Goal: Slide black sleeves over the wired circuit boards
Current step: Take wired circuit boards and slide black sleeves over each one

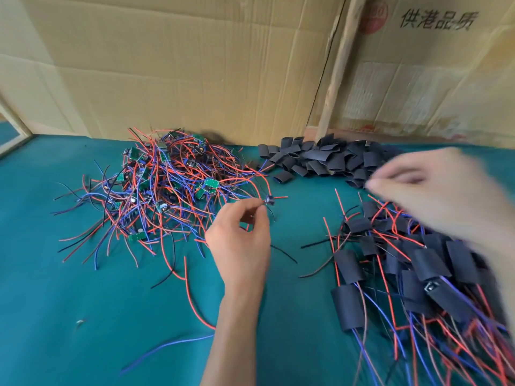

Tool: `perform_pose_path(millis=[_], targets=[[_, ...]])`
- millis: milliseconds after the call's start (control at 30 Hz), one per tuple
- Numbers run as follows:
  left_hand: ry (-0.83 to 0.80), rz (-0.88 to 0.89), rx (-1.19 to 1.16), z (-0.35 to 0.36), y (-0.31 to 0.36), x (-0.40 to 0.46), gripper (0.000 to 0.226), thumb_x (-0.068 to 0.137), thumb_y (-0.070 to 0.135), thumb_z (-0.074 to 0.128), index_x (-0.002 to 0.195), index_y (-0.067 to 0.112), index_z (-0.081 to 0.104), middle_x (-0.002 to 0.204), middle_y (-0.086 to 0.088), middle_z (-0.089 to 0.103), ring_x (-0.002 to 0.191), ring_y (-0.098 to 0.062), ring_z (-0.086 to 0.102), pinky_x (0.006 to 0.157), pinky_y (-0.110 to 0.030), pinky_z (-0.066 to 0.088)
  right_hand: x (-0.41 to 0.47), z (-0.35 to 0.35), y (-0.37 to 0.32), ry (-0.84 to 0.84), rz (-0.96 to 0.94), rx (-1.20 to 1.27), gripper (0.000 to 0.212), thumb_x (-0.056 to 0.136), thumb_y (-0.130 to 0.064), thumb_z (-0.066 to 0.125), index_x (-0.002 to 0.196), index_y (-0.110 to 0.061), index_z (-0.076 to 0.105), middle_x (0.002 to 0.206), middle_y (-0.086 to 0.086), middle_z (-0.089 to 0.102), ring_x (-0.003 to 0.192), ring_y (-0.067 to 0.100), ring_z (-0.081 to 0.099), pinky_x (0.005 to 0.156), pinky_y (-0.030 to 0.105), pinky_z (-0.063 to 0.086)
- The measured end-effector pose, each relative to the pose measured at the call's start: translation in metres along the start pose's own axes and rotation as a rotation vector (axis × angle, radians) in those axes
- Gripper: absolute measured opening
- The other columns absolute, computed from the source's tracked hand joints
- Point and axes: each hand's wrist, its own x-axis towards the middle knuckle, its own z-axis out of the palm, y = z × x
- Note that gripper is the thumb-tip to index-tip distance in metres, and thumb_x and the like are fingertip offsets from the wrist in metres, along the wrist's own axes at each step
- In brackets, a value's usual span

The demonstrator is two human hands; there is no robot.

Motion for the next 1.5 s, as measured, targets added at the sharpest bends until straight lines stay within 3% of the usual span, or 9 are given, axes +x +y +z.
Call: perform_pose_path(millis=[200,300,467,733,867,933,1067,1367,1500], targets=[[-0.179,-0.208,-0.397,-0.005,0.0,0.007,0.025,0.079,-0.001,0.075,0.073,0.023,0.079,0.074,0.005,0.076,0.067,-0.005,0.065,0.07,-0.023,0.054,0.023,0.118,-0.05,-0.466,0.31,0.656,0.038,0.102,-0.033,0.059,0.111,0.004,0.065,0.084,0.011,0.074,0.071,0.027,0.068,0.057,0.033,0.057],[-0.397,-0.242,-0.498,-0.008,0.002,0.007,0.018,0.078,-0.003,0.074,0.073,0.014,0.078,0.074,0.0,0.076,0.067,-0.006,0.066,0.067,-0.016,0.051,0.025,0.126,-0.05,-0.37,0.362,0.924,0.012,0.096,-0.007,0.064,0.103,0.002,0.069,0.079,0.014,0.072,0.059,0.019,0.062,0.053,0.025,0.052],[-0.638,-0.452,-0.53,-0.01,0.003,0.007,0.015,0.096,0.021,0.065,0.086,0.012,0.073,0.076,-0.003,0.073,0.067,-0.015,0.07,0.061,-0.019,0.048,0.018,0.099,-0.037,-0.384,0.353,1.159,0.015,0.09,-0.009,0.063,0.099,-0.005,0.074,0.081,0.013,0.075,0.06,0.017,0.064,0.056,0.023,0.051],[-0.579,-0.379,-0.465,-0.002,-0.003,0.004,0.028,0.101,0.023,0.059,0.088,0.005,0.076,0.08,-0.024,0.069,0.067,-0.02,0.059,0.062,-0.039,0.052,-0.003,0.093,-0.031,-0.731,0.077,0.58,0.008,0.094,-0.018,0.07,0.097,-0.011,0.074,0.084,0.006,0.075,0.071,0.017,0.068,0.058,0.027,0.051],[-0.498,-0.448,-0.428,0.002,-0.01,0.004,0.024,0.099,0.017,0.062,0.083,0.009,0.076,0.077,-0.013,0.074,0.065,-0.015,0.069,0.064,-0.028,0.055,0.045,0.091,-0.027,-0.382,0.026,0.168,0.013,0.09,-0.029,0.072,0.083,-0.02,0.077,0.081,-0.005,0.077,0.081,0.013,0.073,0.067,0.028,0.055],[-0.5,-0.461,-0.393,0.005,-0.011,0.003,0.021,0.098,0.016,0.063,0.083,0.005,0.074,0.071,-0.005,0.073,0.065,-0.016,0.074,0.061,-0.025,0.056,0.073,0.096,-0.022,-0.188,-0.031,-0.184,0.015,0.091,-0.026,0.067,0.104,-0.027,0.075,0.11,-0.002,0.069,0.108,0.025,0.064,0.083,0.035,0.052],[-0.527,-0.442,-0.341,0.007,-0.015,0.002,0.013,0.098,0.016,0.064,0.087,0.014,0.072,0.071,-0.004,0.072,0.068,-0.022,0.076,0.068,-0.031,0.058,0.101,0.116,-0.005,-0.361,0.023,-0.576,0.04,0.098,-0.026,0.055,0.138,-0.021,0.056,0.147,0.011,0.042,0.135,0.041,0.037,0.1,0.048,0.043],[-0.564,-0.337,-0.291,0.007,-0.013,-0.001,0.009,0.099,0.015,0.059,0.103,0.024,0.06,0.07,-0.002,0.075,0.066,-0.025,0.075,0.074,-0.049,0.06,0.054,0.094,-0.014,0.174,-0.039,-0.151,0.014,0.09,-0.021,0.066,0.083,-0.017,0.077,0.074,0.002,0.074,0.085,0.03,0.066,0.068,0.035,0.053],[-0.512,-0.296,-0.24,0.009,-0.014,0.0,0.017,0.094,0.006,0.06,0.095,0.022,0.066,0.079,0.002,0.077,0.073,-0.024,0.074,0.077,-0.046,0.061,0.002,0.101,-0.024,0.063,0.016,0.149,0.013,0.068,-0.023,0.085,0.067,-0.026,0.072,0.057,-0.011,0.067,0.059,0.003,0.063,0.058,0.02,0.048]])
